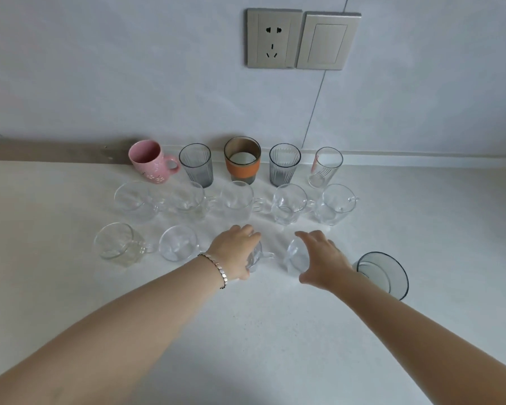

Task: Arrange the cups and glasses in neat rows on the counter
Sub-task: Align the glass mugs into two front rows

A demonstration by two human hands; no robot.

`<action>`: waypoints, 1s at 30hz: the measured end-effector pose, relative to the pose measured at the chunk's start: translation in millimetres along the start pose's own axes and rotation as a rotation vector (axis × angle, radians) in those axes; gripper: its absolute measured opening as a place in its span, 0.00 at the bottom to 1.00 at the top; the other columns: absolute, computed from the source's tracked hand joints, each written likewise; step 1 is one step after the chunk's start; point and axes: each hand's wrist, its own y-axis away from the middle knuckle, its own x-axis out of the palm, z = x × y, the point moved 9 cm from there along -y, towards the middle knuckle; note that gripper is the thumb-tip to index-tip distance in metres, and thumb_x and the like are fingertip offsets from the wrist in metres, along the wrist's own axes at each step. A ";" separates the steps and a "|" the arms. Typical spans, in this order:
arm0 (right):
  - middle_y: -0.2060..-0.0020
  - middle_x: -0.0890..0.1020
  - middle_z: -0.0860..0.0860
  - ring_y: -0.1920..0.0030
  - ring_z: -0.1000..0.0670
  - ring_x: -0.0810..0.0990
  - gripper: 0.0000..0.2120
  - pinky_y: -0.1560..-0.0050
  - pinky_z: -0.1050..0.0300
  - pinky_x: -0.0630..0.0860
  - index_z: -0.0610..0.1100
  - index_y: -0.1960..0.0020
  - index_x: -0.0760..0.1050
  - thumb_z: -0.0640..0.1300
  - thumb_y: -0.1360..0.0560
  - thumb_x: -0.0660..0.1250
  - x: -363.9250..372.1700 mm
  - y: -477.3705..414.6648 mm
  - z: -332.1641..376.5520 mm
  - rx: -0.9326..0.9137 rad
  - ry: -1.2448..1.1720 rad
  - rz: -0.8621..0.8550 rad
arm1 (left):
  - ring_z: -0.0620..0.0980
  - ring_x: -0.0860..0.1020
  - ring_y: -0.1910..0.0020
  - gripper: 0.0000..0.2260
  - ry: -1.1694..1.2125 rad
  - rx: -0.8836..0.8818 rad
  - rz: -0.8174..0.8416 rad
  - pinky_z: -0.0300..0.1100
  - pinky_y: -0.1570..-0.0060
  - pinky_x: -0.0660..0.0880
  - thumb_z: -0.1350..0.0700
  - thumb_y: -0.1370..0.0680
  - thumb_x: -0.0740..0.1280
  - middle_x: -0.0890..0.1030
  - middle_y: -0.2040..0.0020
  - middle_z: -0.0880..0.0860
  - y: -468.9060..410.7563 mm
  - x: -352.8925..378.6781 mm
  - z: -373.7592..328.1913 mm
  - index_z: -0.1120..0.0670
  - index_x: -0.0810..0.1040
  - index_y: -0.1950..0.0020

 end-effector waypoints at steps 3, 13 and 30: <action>0.30 0.62 0.49 0.33 0.44 0.68 0.42 0.34 0.53 0.69 0.51 0.24 0.54 0.36 0.33 0.69 -3.7 -12.9 10.1 -0.054 -0.006 -0.015 | 0.54 0.71 0.39 0.30 0.013 0.014 -0.008 0.44 0.51 0.73 0.56 0.33 0.72 0.70 0.37 0.51 -6.0 -4.9 11.6 0.54 0.67 0.33; 0.29 0.62 0.48 0.31 0.46 0.68 0.44 0.27 0.53 0.58 0.49 0.23 0.48 0.55 0.30 0.70 3.0 -15.7 7.5 -0.043 0.002 -0.129 | 0.53 0.63 0.29 0.35 0.071 0.022 -0.007 0.45 0.40 0.72 0.55 0.29 0.70 0.62 0.28 0.53 -3.2 -2.0 24.5 0.50 0.58 0.25; 0.29 0.63 0.47 0.32 0.47 0.69 0.44 0.27 0.54 0.60 0.48 0.23 0.48 0.56 0.29 0.70 5.9 -10.7 11.3 -0.039 -0.005 -0.143 | 0.55 0.61 0.28 0.37 0.103 -0.047 -0.025 0.46 0.37 0.71 0.55 0.29 0.71 0.60 0.26 0.55 -4.8 -1.1 26.2 0.50 0.56 0.25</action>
